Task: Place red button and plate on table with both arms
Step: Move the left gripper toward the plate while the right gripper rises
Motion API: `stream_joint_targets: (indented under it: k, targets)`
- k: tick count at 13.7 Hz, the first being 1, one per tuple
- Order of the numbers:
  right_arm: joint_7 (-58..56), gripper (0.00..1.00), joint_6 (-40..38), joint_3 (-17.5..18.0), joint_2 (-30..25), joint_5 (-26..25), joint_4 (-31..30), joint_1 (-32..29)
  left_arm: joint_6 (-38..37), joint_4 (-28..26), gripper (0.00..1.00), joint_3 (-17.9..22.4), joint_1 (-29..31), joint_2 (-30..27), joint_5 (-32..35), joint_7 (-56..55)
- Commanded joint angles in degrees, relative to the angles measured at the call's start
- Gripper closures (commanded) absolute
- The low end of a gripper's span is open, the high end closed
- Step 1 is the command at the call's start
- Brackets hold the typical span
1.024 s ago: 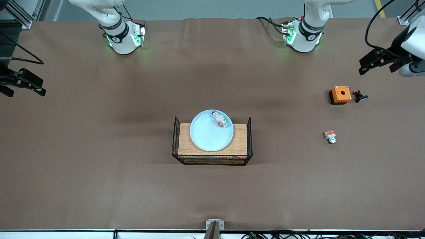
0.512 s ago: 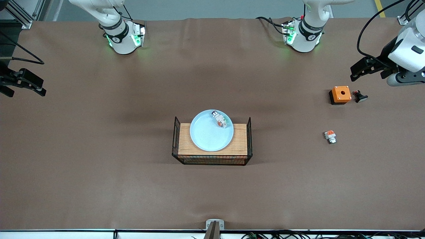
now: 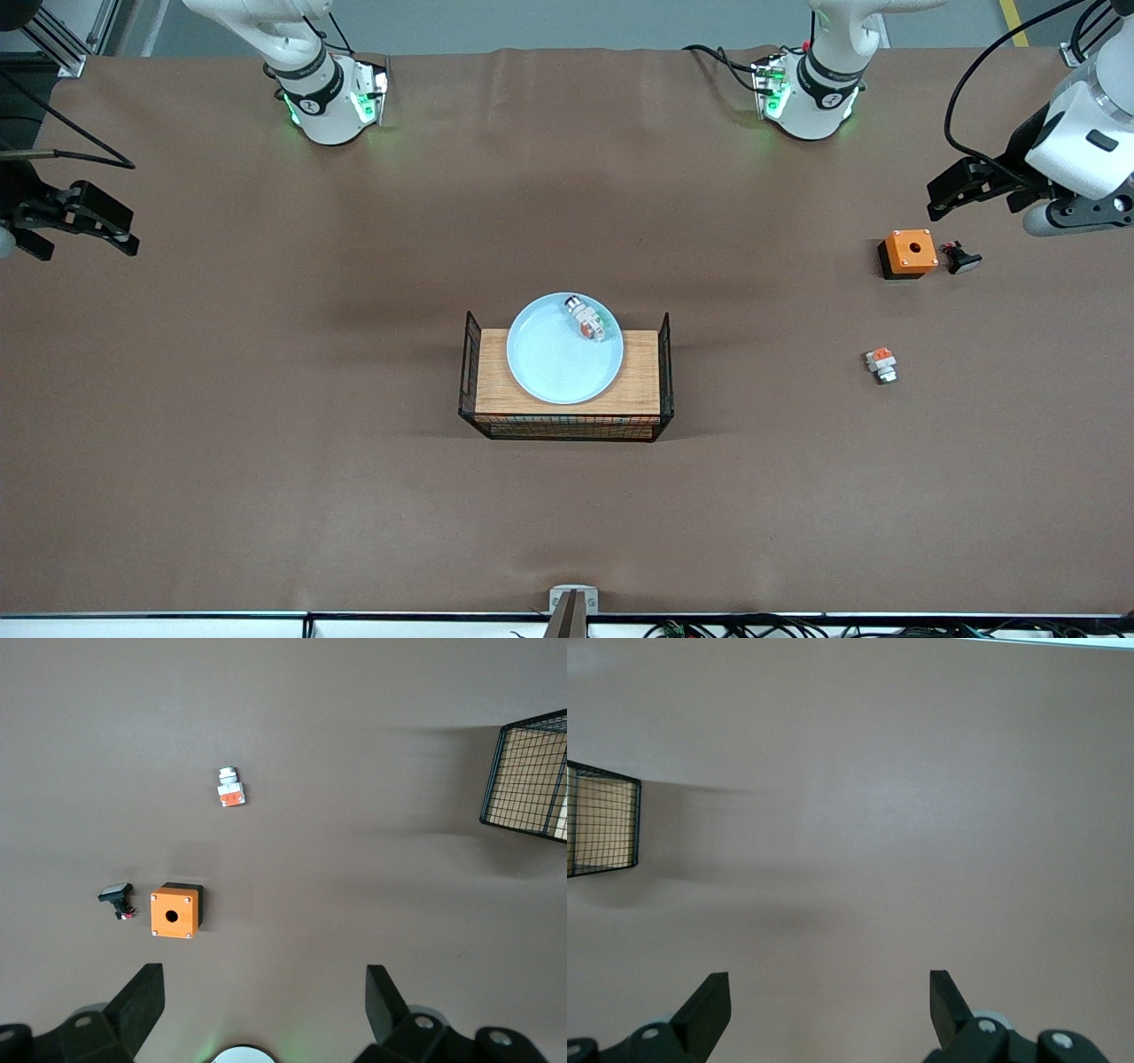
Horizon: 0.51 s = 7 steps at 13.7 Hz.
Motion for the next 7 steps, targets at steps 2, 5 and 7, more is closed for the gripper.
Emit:
stream_joint_targets:
  k: [2, 5, 7]
  targets:
    - [-0.39, 0.01, -0.82, -0.07, 0.82, -0.51, 1.64, 0.81, -0.54, 1.29, 0.00, -0.35, -0.18, 0.58, 0.08, -0.98]
    - [3.63, 0.01, -0.82, 0.02, 0.82, -0.42, 1.72, 2.21, -0.54, 1.20, 0.00, -0.43, -0.18, 0.58, 0.08, -0.89]
    - [7.50, 0.01, -1.08, 0.02, 0.82, -0.42, 1.98, 3.80, -0.54, 1.11, 0.00, -0.43, -0.09, 0.58, 0.08, -0.89]
